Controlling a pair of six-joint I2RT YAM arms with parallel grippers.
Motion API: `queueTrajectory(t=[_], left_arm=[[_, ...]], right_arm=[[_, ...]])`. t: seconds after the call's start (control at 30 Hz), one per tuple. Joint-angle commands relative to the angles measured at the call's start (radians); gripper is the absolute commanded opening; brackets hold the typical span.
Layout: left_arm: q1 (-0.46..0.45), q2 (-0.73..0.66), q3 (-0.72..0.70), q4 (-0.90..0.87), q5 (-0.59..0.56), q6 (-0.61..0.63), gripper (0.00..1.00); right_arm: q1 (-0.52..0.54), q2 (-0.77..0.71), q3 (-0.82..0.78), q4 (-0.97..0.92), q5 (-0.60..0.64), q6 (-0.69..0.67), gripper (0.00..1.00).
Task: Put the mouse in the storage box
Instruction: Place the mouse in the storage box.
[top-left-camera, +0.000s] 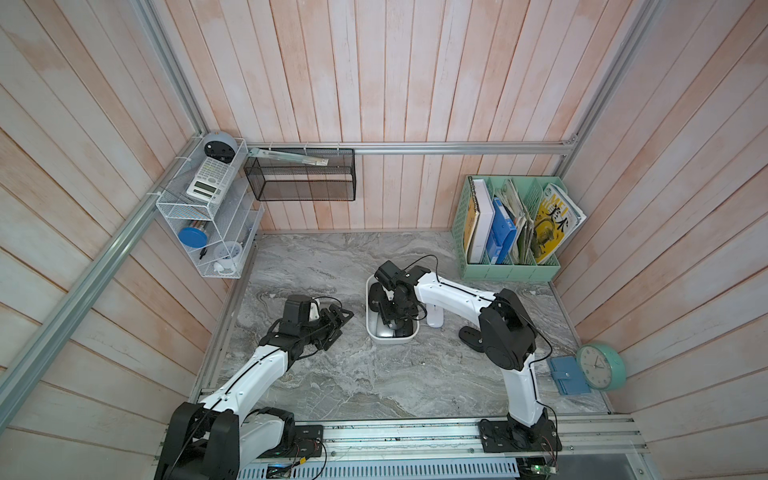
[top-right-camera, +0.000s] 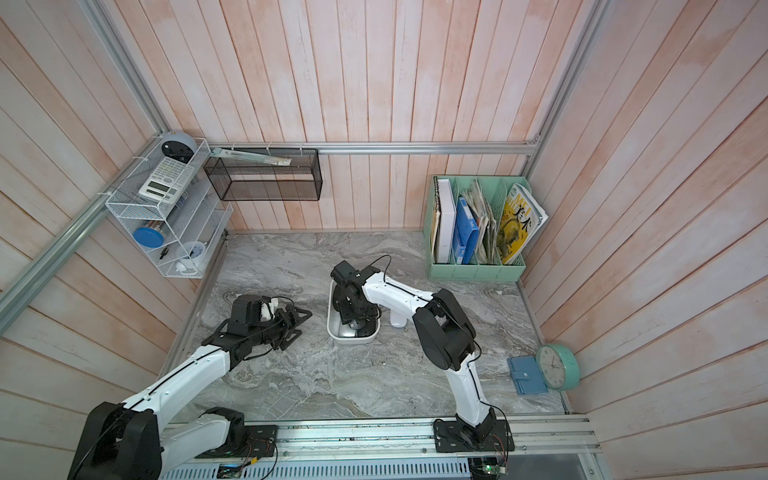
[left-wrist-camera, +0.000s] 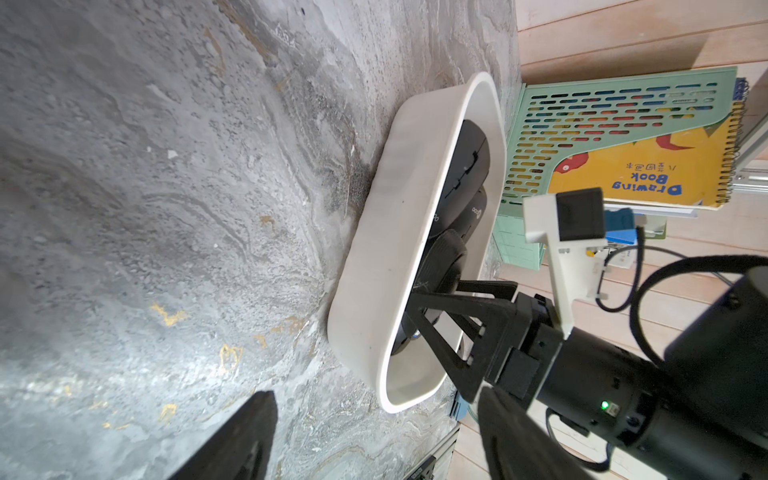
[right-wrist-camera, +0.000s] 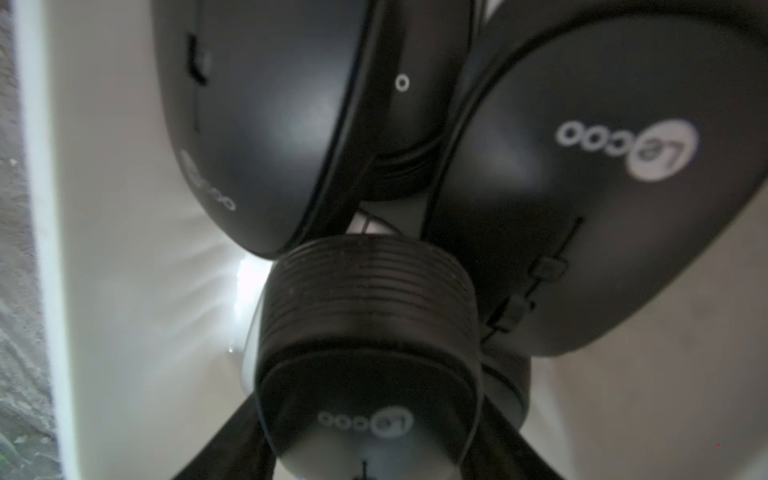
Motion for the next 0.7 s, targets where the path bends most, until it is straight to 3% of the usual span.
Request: queueTrajectory(t=[0.0, 0.23, 0.67], left_arm=[[0.005, -0.014, -0.01, 0.03, 0.019, -0.004, 0.81], [0.005, -0.016, -0.017, 0.042, 0.023, -0.009, 0.82], [0.005, -0.035, -0.026, 0.045, 0.024, -0.016, 0.82]], right_arm=[[-0.001, 0.033, 0.031, -0.018, -0.006, -0.014, 0.67], [-0.001, 0.041, 0.036, -0.029, 0.003, -0.014, 0.74], [0.001, 0.021, 0.004, -0.009, -0.007, -0.006, 0.71]])
